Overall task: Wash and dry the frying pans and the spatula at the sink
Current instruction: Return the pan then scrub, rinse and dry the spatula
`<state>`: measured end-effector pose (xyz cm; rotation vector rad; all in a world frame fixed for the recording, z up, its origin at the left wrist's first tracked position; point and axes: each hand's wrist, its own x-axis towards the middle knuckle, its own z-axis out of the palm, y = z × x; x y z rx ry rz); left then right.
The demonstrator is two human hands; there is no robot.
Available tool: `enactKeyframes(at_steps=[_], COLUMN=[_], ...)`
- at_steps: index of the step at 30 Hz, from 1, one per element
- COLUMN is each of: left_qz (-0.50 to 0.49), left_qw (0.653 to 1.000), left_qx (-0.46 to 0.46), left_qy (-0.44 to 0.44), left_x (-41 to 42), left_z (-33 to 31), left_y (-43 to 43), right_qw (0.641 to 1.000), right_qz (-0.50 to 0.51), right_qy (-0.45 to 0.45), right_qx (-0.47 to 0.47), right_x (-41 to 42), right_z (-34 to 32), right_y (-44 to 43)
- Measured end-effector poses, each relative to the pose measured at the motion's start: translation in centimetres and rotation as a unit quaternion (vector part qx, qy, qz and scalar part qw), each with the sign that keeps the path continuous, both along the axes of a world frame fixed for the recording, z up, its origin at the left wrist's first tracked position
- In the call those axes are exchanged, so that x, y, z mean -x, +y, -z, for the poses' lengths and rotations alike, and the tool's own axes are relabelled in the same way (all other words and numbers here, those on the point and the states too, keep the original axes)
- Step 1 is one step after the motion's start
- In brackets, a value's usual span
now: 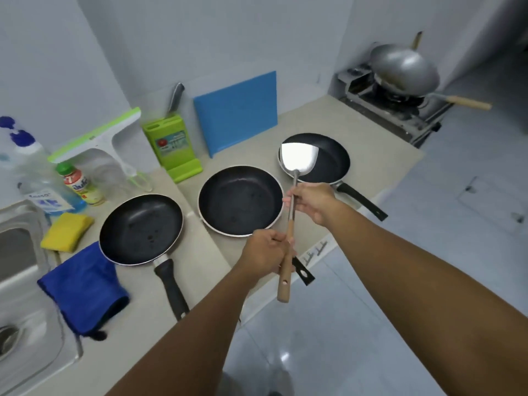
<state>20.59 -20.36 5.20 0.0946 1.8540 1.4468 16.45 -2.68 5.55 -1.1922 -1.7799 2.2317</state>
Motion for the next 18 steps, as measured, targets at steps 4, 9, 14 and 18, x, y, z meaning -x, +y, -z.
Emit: enactKeyframes(at_steps=[4,9,14,18], left_qz=[0.017,0.039,0.002,-0.037], left_qw=[1.0,0.999,0.999,0.995], left_qx=[0.002,0.012,0.006,0.012], left_qy=[0.0,-0.013,-0.054,-0.093], left_x=[1.6,5.0,8.7,10.3], left_z=[1.3,2.2,4.3,6.2], left_y=[5.3,11.2,17.2,21.0], right_qw=[0.998,0.993,0.984,0.97], right_qz=[-0.039,-0.064,-0.06,-0.087], right_qy=[-0.036,-0.078,-0.116,-0.152], right_qx=[-0.021,-0.06,-0.125,-0.169], right_x=[1.1,4.9,10.1,13.2], right_z=[0.7,2.6,4.6,6.3], right_y=[5.4,10.8,16.0,19.3])
